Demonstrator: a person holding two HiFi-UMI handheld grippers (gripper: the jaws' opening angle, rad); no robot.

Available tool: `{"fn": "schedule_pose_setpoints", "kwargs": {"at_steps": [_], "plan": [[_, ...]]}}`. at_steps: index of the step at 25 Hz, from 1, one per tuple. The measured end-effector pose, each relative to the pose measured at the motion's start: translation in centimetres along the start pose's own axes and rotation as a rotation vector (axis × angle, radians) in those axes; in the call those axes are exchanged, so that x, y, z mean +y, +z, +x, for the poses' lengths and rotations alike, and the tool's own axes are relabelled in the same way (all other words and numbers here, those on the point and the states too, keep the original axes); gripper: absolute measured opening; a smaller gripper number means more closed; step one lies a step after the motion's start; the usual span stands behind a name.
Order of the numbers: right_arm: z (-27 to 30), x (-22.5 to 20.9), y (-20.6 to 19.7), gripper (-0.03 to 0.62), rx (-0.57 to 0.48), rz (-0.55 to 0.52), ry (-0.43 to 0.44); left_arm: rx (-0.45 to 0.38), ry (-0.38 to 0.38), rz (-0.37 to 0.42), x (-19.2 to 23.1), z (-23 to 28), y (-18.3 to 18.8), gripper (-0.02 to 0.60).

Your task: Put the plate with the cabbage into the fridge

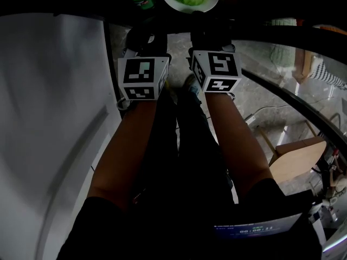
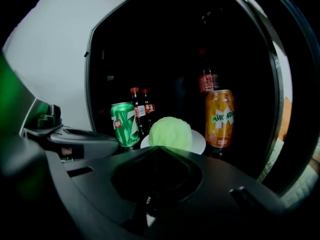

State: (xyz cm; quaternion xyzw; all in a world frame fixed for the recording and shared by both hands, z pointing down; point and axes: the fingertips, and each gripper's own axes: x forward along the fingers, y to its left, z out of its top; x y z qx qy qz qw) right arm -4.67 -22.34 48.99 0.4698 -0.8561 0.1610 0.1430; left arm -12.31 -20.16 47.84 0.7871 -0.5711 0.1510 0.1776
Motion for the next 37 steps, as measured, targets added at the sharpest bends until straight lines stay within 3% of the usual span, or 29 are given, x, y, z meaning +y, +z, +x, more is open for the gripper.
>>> {"fn": "schedule_pose_setpoints", "kwargs": {"at_steps": [18, 37], "plan": [[-6.4, -0.9, 4.5, 0.008, -0.109, -0.027, -0.076, -0.088, -0.026, 0.053, -2.8, -2.7, 4.3, 0.005], [-9.7, 0.3, 7.0, 0.008, -0.118, -0.047, -0.115, -0.125, -0.074, 0.077, -4.1, -5.1, 6.8, 0.005]]}}
